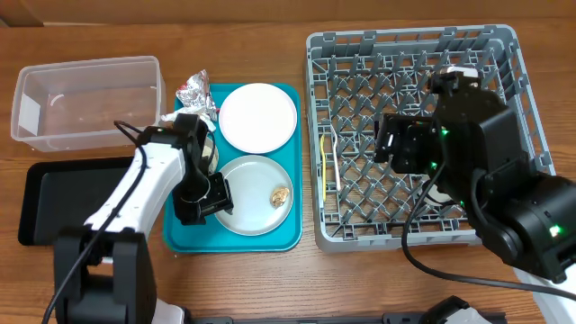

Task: Sort waste into correct bins and load items into the dishwasher rack
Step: 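Grasp the grey plate edge with the left gripper and lift it, then tip the grey plate over the black tray to dump the food scrap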

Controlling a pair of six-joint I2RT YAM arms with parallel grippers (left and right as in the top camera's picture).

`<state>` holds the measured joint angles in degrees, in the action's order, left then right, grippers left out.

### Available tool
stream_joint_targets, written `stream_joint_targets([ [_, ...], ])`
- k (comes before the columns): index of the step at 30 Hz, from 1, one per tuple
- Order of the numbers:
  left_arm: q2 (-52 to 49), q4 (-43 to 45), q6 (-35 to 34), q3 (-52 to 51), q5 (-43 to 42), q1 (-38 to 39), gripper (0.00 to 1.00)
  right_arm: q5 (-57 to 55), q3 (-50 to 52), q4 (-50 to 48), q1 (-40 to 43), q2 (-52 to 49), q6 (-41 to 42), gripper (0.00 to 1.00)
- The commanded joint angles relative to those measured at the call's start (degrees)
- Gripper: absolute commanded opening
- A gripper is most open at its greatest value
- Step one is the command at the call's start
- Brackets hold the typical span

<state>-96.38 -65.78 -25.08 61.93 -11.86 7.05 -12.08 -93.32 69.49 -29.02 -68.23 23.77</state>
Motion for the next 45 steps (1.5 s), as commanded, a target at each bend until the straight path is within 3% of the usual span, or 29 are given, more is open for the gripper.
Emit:
stream_joint_targets([
  [1, -2.71, 3.96, -3.3, -2.67, 2.19, 0.15, 0.55, -0.76, -0.5, -0.17, -0.15, 0.04, 0.31, 0.91],
  [6, -3.5, 8.98, -6.71, -5.99, 4.7, 0.17, 0.49, -0.81, -0.5, -0.02, -0.15, 0.04, 0.28, 0.9],
  [9, -3.48, 9.62, -7.13, -6.86, 4.83, 0.17, 0.29, -0.81, -0.5, 0.2, -0.15, 0.04, 0.28, 0.9],
  [14, -3.5, 11.82, -7.78, -7.08, 7.02, 0.17, 0.04, -0.76, -0.5, 0.04, -0.15, 0.04, 0.33, 0.88],
  [22, -0.83, 6.12, -7.43, -6.93, 7.48, 0.02, 0.04, -0.81, -0.5, 0.24, -0.15, 0.07, 0.28, 0.88],
  [33, 22.82, -1.14, -5.97, -6.8, 7.85, -1.68, 0.04, -0.79, -0.5, -1.25, -0.15, 0.07, 0.28, 0.88],
  [40, 35.98, -6.69, -3.13, -6.8, 7.65, -11.78, 0.04, -0.76, -0.5, -1.25, -0.15, 0.07, 0.28, 0.88],
  [45, 39.12, -7.37, 0.09, -6.8, 5.49, -27.98, 0.04, -0.76, -0.5, -1.25, -0.15, 0.07, 0.28, 0.88],
])
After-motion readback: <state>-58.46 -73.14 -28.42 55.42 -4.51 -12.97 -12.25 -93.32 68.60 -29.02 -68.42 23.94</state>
